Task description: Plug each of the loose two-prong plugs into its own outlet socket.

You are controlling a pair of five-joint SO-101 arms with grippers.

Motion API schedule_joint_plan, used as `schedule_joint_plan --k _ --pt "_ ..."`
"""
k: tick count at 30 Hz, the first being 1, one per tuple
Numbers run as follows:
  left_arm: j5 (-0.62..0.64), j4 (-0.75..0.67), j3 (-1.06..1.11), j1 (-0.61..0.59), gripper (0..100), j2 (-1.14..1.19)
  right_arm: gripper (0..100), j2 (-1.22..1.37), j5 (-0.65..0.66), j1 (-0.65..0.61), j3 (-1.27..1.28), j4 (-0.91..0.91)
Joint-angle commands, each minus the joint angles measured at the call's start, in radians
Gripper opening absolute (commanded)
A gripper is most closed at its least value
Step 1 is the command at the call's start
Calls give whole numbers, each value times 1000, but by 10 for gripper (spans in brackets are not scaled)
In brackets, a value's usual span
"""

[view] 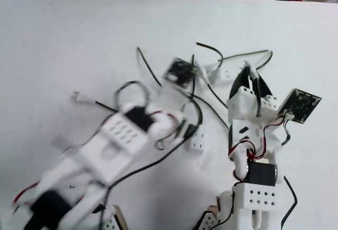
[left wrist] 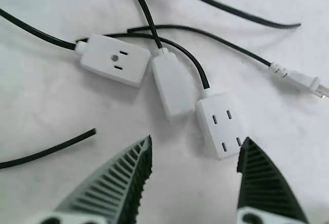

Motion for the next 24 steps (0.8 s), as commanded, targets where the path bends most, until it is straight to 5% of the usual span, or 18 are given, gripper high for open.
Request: schedule_joint_plan --k 1,15,18,24 --pt "28 6 -140 50 276 209 17 -12 -8 12 -31 -21" --pt "26 23 -356 93 264 565 17 -12 -2 10 -31 -21" --pt "9 49 -374 90 181 572 17 -12 0 10 -31 -21" --pt "-232 104 -377 81 23 542 17 -12 0 10 -31 -21"
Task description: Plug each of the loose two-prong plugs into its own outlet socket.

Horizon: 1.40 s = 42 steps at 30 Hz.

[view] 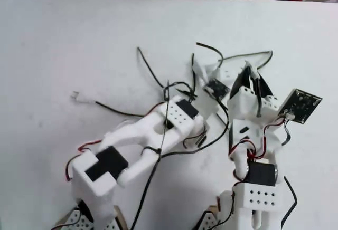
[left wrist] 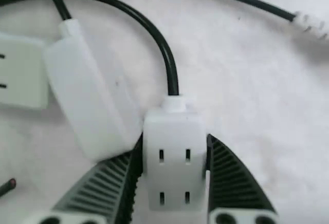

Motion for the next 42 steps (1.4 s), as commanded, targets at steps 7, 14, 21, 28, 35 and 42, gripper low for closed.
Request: schedule_joint_plan --k 7,14,21,28,35,42 --pt "-112 183 21 -114 31 -246 17 -12 0 5 -31 -18" --pt "-250 178 196 -255 64 -469 17 -12 2 2 -31 -15" --pt "-255 178 253 -390 334 -506 17 -12 2 2 -29 -13" --pt "-261 267 170 -441 317 -515 17 -12 52 -36 -18 -10" --pt "-252 370 130 -524 316 -723 17 -12 180 -202 -3 76" --pt "-250 299 351 -702 316 -1096 17 -10 282 -403 -11 200"
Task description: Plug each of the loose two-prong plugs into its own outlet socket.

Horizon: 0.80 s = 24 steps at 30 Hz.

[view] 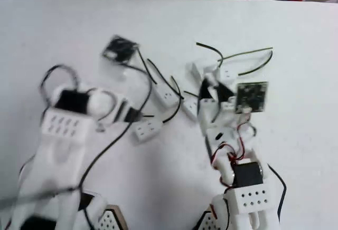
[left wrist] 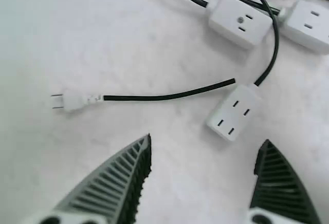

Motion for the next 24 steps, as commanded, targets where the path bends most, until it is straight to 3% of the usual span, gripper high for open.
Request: schedule_joint_plan --k 1,6,11,17,24 --pt "3 -77 115 -113 316 -202 17 -8 37 -111 -18 61" --pt "52 -239 365 -275 316 -369 17 133 37 -308 -95 183" --pt "72 -410 586 -394 316 -460 18 372 37 -441 -178 157" --pt "129 -529 736 -479 316 -501 18 619 37 -467 -305 143" --pt "130 -539 753 -513 316 -506 18 808 37 -472 -342 36"
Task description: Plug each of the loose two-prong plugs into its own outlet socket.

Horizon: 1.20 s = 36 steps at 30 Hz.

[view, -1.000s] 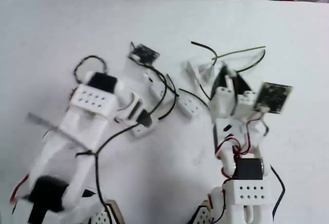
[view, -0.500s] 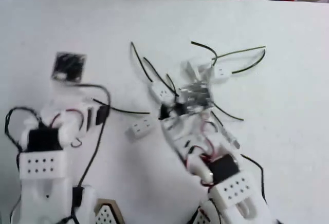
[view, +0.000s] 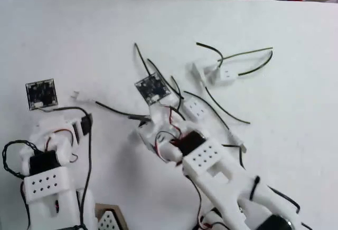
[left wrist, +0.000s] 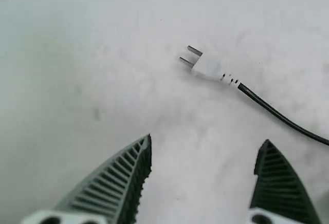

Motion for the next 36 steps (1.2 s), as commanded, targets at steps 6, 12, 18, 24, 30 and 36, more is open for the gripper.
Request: schedule_joint_plan --k 6,12,18,24,30,36 --pt "6 -18 -9 -13 316 -21 18 120 11 -15 -54 -96" --pt "6 -18 -9 -13 316 -21 18 120 5 -21 -54 -59" --pt "6 -18 -9 -13 316 -21 18 130 2 -68 -87 18" --pt "6 -18 -9 -13 316 -21 18 131 2 -62 -94 25" --pt "6 -18 -9 -13 316 -21 18 131 3 -5 -103 67" --pt "6 -20 -9 -13 316 -21 18 131 3 -13 -110 94"
